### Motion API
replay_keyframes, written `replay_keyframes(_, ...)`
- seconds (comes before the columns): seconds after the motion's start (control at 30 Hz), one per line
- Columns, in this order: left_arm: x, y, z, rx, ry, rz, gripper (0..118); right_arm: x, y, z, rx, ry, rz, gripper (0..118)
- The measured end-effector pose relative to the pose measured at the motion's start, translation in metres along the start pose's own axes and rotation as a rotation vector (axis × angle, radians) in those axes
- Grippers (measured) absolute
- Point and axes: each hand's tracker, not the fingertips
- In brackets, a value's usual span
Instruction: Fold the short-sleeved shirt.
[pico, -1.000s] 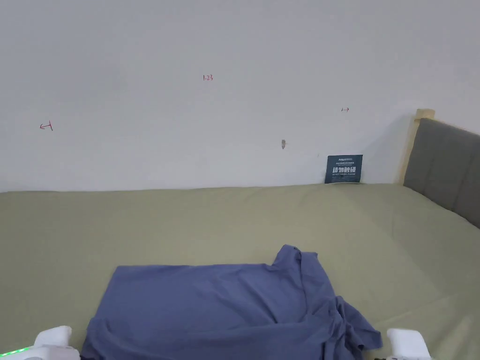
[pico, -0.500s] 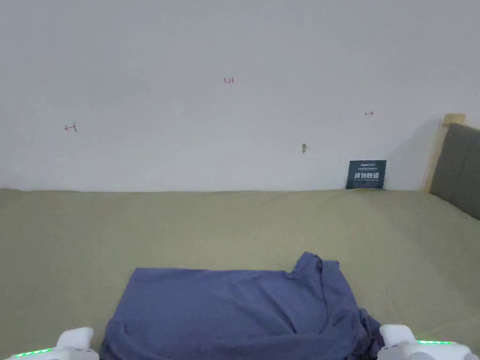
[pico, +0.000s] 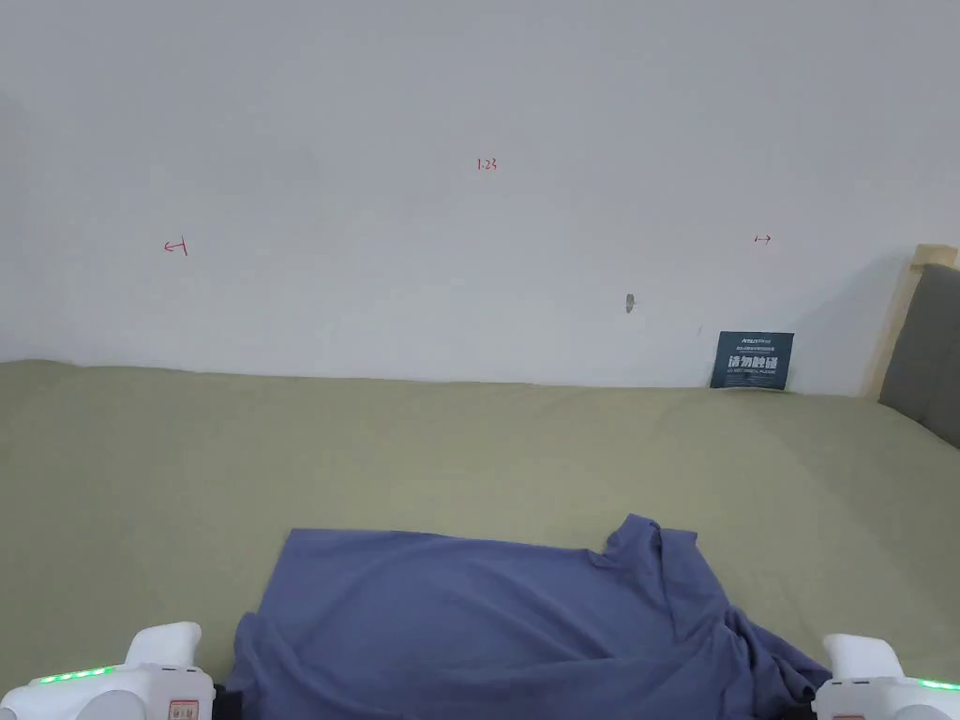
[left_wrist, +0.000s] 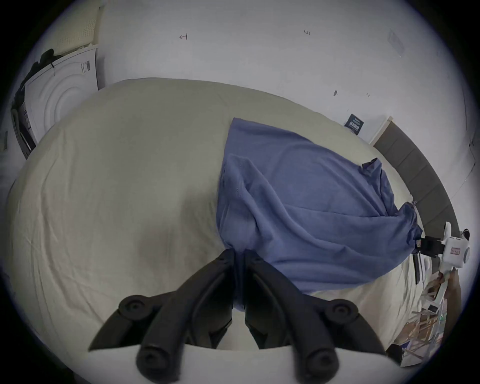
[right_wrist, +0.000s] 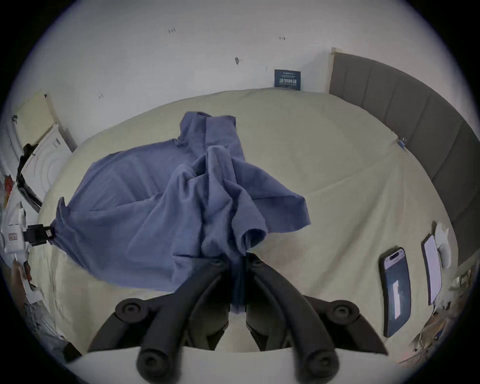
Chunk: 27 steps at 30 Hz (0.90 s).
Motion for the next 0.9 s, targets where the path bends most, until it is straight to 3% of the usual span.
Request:
replay_keyframes(0.2,-0.002,-0.015,0.027,0.027,-0.024,0.014,8,0.006,-0.013,0.018,0.005,-0.015,0.000,10)
replay_keyframes(0.4,-0.011,-0.046,0.046,0.014,-0.057,0.044,8,0.025,-0.042,0.032,-0.018,-0.009,-0.062,10)
replay_keyframes(0.8,-0.022,-0.102,0.038,-0.059,-0.054,0.107,8,0.045,-0.092,0.023,-0.076,-0.020,-0.123,10)
replay_keyframes(0.9,-0.023,-0.102,0.045,-0.061,-0.062,0.131,9,0.045,-0.091,0.029,-0.067,-0.015,-0.136,17)
